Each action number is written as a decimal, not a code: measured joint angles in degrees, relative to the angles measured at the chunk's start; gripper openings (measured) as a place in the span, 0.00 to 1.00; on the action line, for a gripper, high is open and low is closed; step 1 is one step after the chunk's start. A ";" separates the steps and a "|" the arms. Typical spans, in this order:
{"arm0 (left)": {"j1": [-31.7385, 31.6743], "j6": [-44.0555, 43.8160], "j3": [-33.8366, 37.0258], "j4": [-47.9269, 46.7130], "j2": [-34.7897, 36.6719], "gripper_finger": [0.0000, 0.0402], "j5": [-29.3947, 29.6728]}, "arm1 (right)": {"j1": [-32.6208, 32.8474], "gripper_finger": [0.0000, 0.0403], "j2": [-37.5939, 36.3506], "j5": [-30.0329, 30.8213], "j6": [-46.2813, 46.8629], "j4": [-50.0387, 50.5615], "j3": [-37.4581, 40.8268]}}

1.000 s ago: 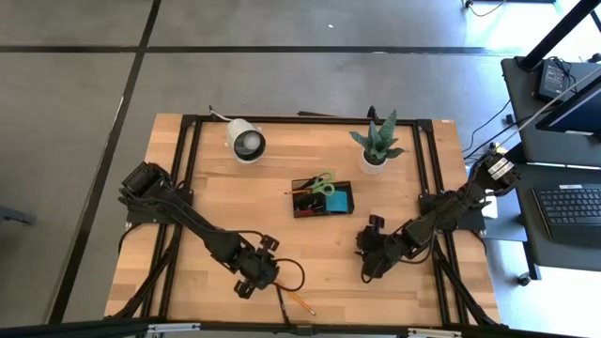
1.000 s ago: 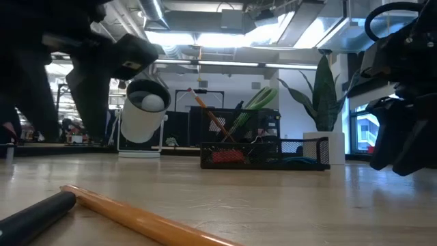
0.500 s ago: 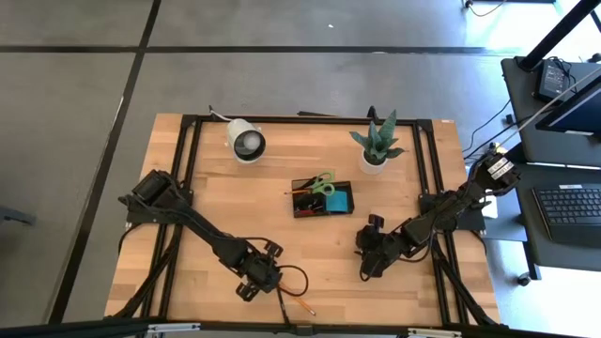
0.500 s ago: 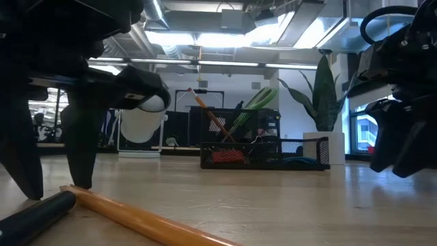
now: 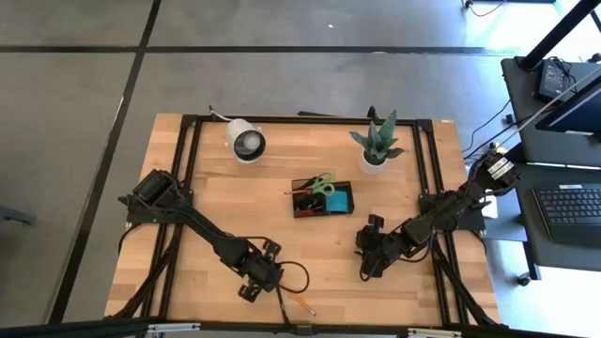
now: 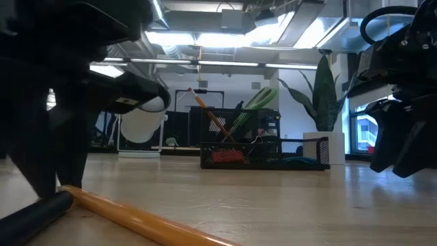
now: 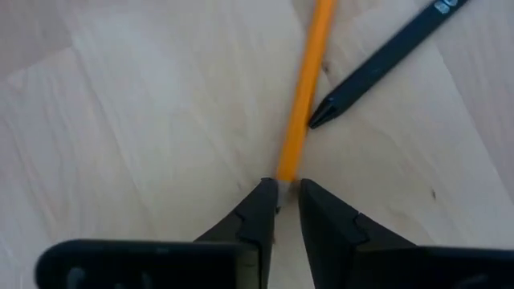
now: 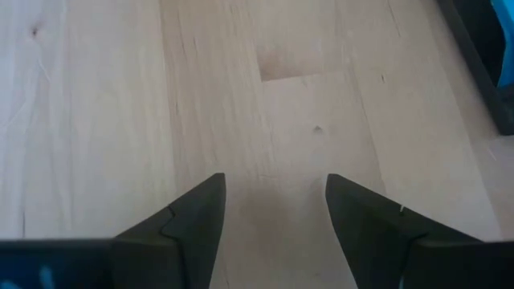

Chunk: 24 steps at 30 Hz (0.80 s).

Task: Pick and place office supplies into organizer
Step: Put the orange pencil in the desk organizer

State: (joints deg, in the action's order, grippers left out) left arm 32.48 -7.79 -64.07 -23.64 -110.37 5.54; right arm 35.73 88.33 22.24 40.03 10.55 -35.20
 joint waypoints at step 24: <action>-6.78 -20.44 0.26 7.57 -0.58 0.01 0.04 | 0.04 0.55 1.16 -5.84 2.46 -16.31 -0.11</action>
State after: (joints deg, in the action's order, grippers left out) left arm 25.71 -28.23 -63.81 -16.06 -110.96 5.58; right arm 35.77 89.49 16.40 42.49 -5.77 -35.31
